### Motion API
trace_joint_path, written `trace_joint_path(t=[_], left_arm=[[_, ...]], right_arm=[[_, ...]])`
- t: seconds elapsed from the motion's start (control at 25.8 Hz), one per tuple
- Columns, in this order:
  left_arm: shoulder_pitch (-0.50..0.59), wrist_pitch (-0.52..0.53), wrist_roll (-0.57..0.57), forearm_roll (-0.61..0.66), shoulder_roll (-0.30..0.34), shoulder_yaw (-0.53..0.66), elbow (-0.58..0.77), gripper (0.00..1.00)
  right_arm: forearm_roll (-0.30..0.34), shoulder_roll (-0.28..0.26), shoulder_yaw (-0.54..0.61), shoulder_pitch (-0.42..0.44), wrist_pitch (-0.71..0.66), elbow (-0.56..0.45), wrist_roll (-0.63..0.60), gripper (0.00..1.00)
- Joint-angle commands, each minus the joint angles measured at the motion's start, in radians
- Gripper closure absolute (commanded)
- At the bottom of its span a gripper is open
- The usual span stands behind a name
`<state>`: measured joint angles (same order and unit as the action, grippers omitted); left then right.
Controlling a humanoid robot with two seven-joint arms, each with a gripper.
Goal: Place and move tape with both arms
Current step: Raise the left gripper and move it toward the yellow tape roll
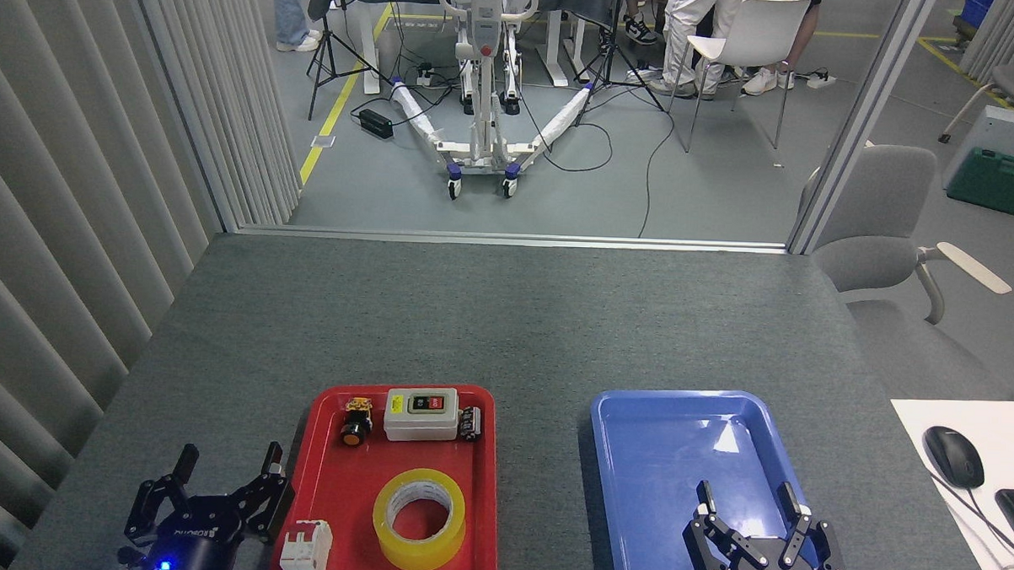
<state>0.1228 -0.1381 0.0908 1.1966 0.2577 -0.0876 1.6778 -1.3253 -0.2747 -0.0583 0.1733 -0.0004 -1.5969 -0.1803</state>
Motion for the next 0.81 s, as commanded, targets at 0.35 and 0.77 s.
trace_joint_path(t=[0.35,0.77], left_arm=[[-0.005,0.084,0.014,-0.003,-0.009,0.014,-0.001,0.0],[-0.054,0.134,-0.023,-0.071,0.011,0.011,0.007,0.0]], right_arm=[[-0.012,0.002,-0.002,-0.025,0.003,0.028,-0.001,0.0],[-0.014,0.003,0.0,-0.034,0.005,0.037,-0.001,0.0]])
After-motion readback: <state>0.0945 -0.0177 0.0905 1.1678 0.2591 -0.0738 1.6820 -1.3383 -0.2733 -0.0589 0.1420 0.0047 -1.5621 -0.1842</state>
